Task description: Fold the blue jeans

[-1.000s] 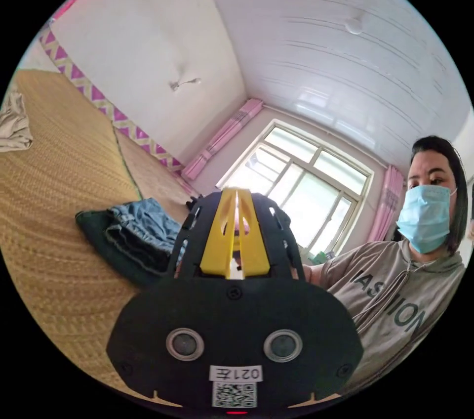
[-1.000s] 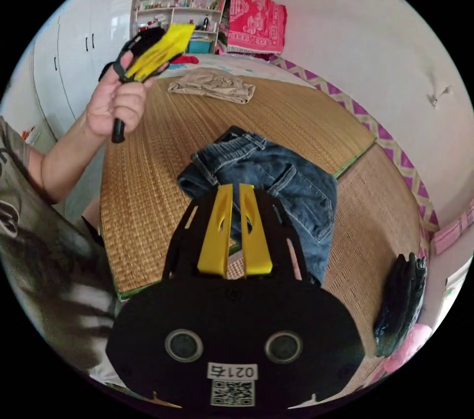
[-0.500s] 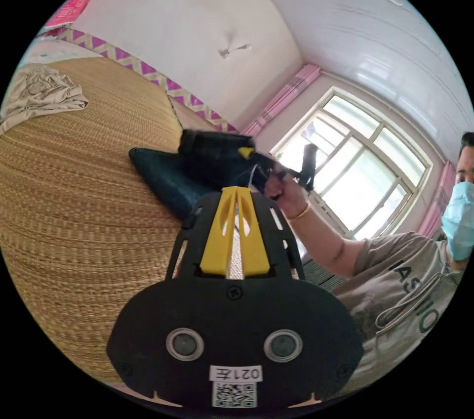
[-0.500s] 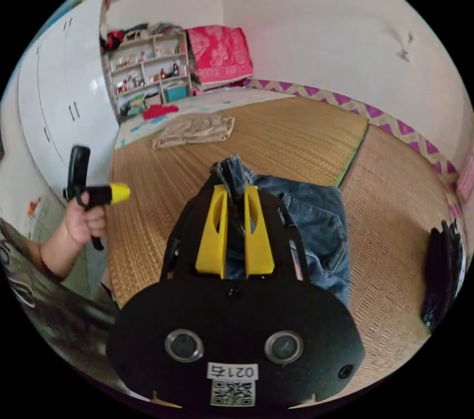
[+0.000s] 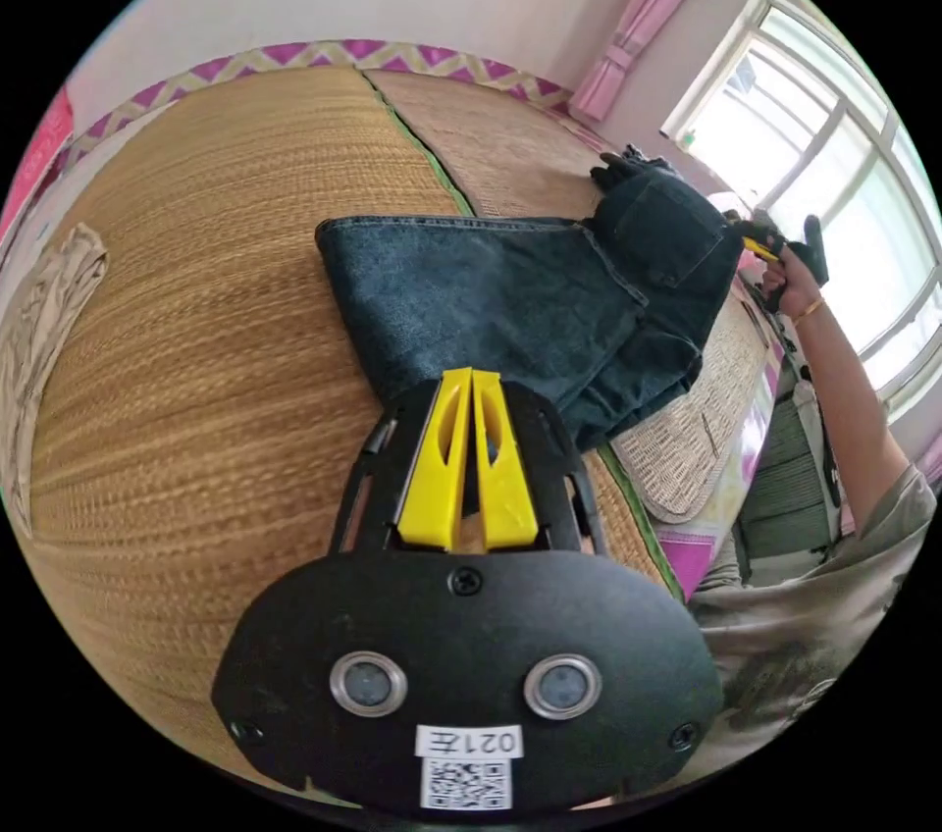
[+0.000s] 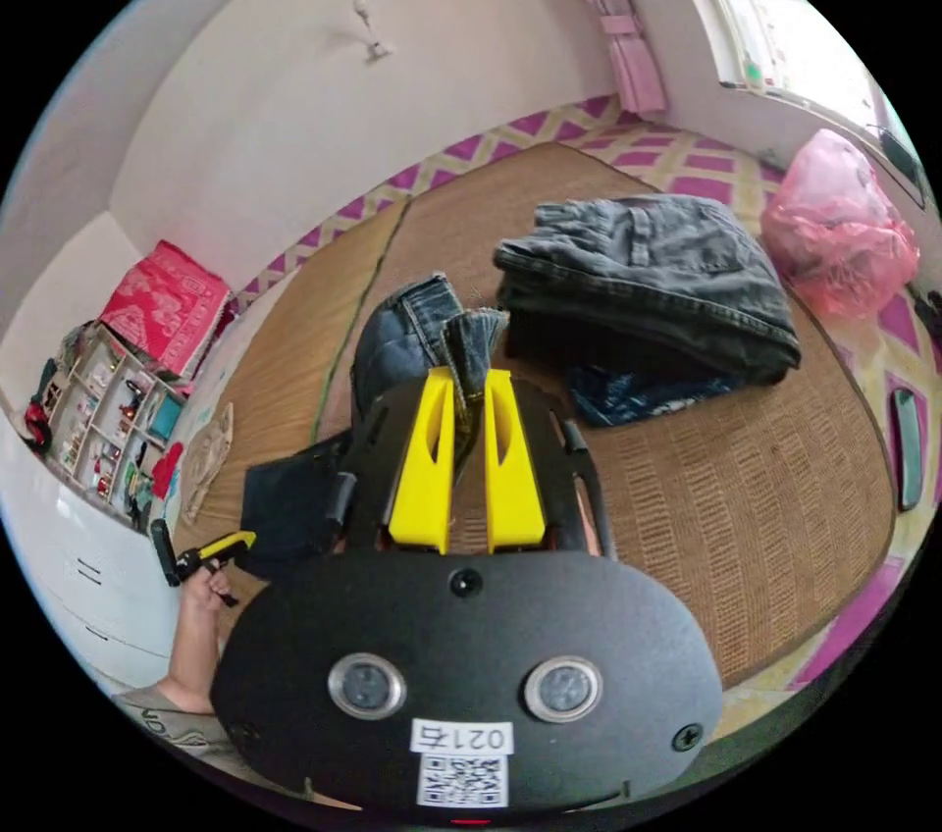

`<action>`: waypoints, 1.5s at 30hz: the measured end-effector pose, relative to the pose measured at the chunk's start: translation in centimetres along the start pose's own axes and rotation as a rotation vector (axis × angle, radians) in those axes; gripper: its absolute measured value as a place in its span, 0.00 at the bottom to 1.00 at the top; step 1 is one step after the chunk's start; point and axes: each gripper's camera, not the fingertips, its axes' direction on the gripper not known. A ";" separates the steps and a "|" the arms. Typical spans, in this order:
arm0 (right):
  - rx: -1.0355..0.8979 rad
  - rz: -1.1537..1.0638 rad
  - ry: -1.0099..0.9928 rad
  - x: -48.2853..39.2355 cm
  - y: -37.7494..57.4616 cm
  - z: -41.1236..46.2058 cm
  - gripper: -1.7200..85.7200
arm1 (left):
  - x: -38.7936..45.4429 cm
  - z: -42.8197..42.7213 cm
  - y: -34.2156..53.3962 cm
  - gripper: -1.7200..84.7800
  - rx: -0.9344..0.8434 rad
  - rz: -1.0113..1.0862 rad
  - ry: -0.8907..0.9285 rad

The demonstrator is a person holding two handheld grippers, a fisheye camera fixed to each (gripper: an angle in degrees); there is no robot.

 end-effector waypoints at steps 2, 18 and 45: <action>-0.077 0.037 0.065 4.3 1.6 1.4 0.08 | 0.9 0.9 -2.1 0.01 -0.041 0.031 -0.013; 0.132 0.204 -0.427 19.8 17.6 -3.1 0.06 | 19.7 4.3 -7.1 0.10 -0.090 0.552 -0.119; -0.002 0.090 -0.444 9.1 16.7 0.2 0.01 | -26.4 -29.6 16.8 0.01 0.544 -0.506 0.144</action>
